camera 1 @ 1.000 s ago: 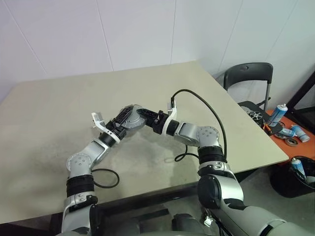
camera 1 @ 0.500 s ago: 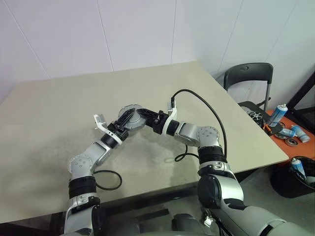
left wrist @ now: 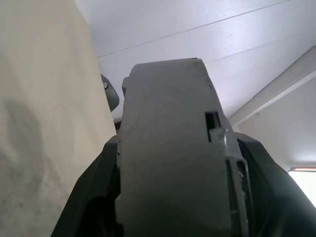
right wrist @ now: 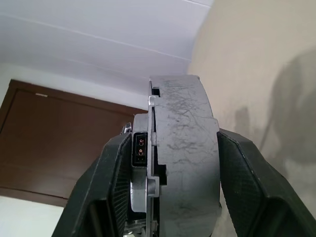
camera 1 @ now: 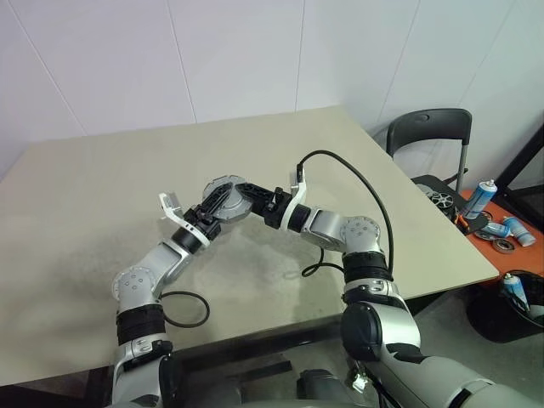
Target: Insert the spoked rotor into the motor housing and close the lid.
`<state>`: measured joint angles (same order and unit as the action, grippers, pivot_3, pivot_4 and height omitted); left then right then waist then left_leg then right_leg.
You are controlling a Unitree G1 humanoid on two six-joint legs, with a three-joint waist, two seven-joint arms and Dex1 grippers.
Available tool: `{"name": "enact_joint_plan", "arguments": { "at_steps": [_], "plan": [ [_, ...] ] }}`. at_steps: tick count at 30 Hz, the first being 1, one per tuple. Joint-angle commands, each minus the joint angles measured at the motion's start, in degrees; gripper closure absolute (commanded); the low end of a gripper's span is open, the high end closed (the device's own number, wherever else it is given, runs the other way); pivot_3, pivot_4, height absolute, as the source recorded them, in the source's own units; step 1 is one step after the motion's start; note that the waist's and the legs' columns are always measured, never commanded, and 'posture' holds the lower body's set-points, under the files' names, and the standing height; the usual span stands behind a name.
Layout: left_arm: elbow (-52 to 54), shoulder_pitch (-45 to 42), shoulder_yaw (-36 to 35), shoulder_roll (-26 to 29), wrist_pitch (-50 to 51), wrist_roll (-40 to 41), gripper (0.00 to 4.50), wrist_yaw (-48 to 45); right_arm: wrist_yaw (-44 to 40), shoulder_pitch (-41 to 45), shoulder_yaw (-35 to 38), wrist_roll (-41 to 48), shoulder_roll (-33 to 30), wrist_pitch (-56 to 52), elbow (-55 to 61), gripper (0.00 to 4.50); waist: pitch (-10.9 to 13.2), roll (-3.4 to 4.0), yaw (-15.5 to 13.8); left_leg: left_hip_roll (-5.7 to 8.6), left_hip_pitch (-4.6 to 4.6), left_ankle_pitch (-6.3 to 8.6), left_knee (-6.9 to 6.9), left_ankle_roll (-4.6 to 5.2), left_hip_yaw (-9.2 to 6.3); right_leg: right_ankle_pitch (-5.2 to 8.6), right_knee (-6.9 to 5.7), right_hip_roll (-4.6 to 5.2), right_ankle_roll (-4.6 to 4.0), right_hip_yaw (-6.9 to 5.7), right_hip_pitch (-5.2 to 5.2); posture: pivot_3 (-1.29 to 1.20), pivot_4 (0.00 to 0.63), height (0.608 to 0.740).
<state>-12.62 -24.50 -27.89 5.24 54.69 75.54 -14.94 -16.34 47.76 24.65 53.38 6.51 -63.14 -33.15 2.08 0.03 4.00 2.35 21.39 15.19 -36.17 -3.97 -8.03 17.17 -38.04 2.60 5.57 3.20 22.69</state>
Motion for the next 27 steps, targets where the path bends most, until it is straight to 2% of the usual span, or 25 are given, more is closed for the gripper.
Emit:
{"name": "enact_joint_plan", "arguments": {
  "at_steps": [1,2,9,17,22,27],
  "plan": [
    [5.4,-1.1,2.3,-0.7,2.5,2.8,2.09,1.0,0.5,-0.1,-1.7,-1.0,1.8,2.4,3.1,2.30,0.0,0.00,0.0,0.00,0.00,0.00,0.00,0.00,0.00,0.00,0.00,0.00,0.00,0.00,0.00,0.00,0.000,0.740],
    [5.7,-1.1,2.4,-0.7,2.6,3.1,2.09,1.5,0.2,-0.4,-2.1,-1.3,1.9,2.9,3.5,2.30,0.0,0.00,0.0,0.00,0.00,0.00,0.00,0.00,0.00,0.00,0.00,0.00,0.00,0.00,0.00,0.00,0.000,0.740],
    [6.7,-1.6,2.4,-0.9,3.4,4.4,2.09,4.5,0.7,-0.6,-2.0,0.3,2.0,1.3,3.0,0.03,0.0,-0.01,0.0,0.01,0.00,0.00,-0.01,0.00,0.00,0.00,0.00,0.01,0.00,0.00,0.00,0.00,0.000,0.740],
    [6.5,-1.9,2.5,-1.0,2.1,3.8,2.09,5.5,1.6,-0.1,-0.1,1.3,0.5,2.3,1.8,0.03,0.0,-0.01,0.0,0.01,0.00,0.00,-0.01,-0.01,0.01,0.00,-0.02,-0.02,0.00,0.00,0.00,0.00,0.000,0.740],
    [5.2,-1.9,1.5,0.3,0.1,2.4,2.09,4.2,1.5,-0.2,2.1,1.1,-3.1,4.8,1.5,0.03,0.0,-0.01,-0.1,0.02,-0.01,0.00,-0.02,0.00,0.03,0.00,-0.01,-0.01,0.00,0.00,-0.01,0.00,0.000,0.740],
    [3.2,-1.9,-2.3,5.3,-3.4,1.8,2.09,2.4,-0.1,0.6,4.0,0.7,-7.5,7.1,-1.2,0.03,0.0,-0.01,0.1,0.03,-0.02,0.00,-0.02,0.00,0.09,0.00,-0.01,-0.02,0.00,-0.01,-0.03,0.00,0.000,0.740]
  ]
}}
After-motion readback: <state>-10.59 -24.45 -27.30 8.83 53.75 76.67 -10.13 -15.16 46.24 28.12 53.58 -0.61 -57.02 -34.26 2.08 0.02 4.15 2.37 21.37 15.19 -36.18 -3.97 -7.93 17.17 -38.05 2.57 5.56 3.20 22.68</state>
